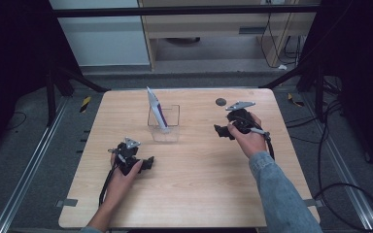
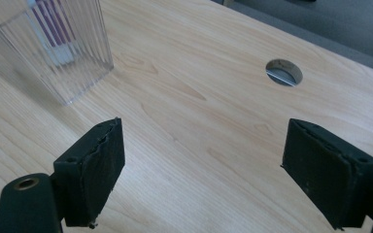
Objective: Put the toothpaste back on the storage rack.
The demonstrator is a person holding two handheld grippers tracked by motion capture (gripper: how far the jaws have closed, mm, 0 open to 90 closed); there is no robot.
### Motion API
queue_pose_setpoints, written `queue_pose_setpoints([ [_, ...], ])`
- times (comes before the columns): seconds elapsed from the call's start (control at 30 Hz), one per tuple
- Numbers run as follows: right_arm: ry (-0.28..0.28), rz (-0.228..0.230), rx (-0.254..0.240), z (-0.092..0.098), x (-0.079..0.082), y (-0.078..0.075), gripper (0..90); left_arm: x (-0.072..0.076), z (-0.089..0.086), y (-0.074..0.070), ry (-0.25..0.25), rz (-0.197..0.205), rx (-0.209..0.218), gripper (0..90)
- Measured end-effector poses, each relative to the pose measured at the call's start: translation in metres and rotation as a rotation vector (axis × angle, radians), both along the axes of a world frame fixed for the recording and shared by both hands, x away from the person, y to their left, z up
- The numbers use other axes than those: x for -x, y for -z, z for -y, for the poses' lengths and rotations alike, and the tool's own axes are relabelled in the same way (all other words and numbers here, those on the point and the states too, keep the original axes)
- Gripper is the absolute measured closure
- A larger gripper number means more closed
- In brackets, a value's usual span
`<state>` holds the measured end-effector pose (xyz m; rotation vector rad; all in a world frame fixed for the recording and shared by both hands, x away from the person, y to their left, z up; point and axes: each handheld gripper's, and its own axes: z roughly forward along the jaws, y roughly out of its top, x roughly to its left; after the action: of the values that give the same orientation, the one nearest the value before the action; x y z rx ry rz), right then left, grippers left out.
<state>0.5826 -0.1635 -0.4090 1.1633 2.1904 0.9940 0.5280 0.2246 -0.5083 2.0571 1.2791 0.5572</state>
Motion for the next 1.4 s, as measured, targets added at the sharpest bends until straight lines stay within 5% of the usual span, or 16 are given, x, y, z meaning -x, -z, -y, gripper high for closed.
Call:
queue_pose_setpoints([
  [0.9,0.118,-0.082,-0.04,0.062,0.028,0.056,17.2,0.0,0.0,0.0,0.0,0.0,0.001,0.0],
  [1.4,0.167,-0.111,-0.051,0.078,0.027,0.079,18.3,0.0,0.0,0.0,-0.001,0.0,0.001,0.0],
])
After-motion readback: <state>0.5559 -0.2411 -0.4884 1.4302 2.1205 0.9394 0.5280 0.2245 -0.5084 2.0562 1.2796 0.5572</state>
